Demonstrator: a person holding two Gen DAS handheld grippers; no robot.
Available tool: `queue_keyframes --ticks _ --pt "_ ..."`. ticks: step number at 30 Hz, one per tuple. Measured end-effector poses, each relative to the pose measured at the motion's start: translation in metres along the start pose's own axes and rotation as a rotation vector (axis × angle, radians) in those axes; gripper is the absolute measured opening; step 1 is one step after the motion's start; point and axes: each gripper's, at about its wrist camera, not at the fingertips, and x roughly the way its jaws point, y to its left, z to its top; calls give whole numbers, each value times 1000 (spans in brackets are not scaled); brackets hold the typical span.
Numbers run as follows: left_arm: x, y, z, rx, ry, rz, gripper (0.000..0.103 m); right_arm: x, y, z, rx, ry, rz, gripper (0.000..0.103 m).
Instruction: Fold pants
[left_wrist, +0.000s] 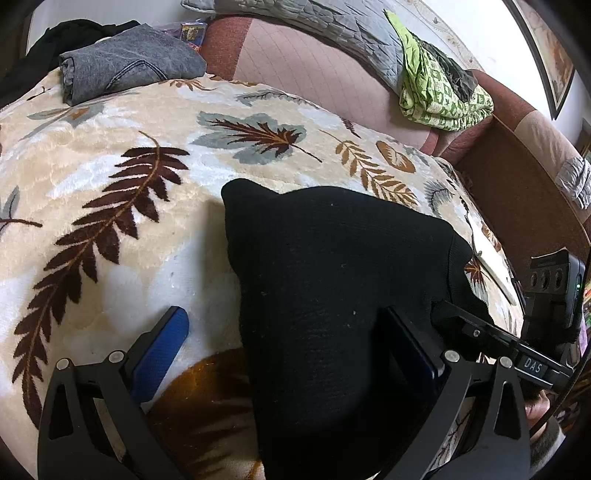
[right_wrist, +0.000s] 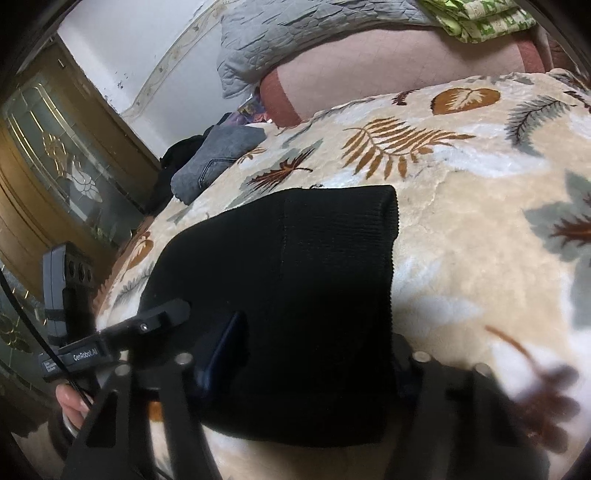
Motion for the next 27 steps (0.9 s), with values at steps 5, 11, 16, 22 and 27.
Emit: queue_keyframes --ticks 5,11,16,22,27 --pt "-6 -10 2 29 -26 -47 55 -13 19 6 -55 -21 -33 39" --pt "-31 -11 15 26 -64 -23 44 -25 50 24 -125 -46 -7 38" --pt "-61 16 48 6 -132 15 44 -6 85 56 -160 -70 50 38" --pt "-63 65 93 1 -153 127 44 65 116 90 -154 -49 104 38" --pt "-22 113 99 -69 -38 209 46 130 116 88 -154 78 51 41"
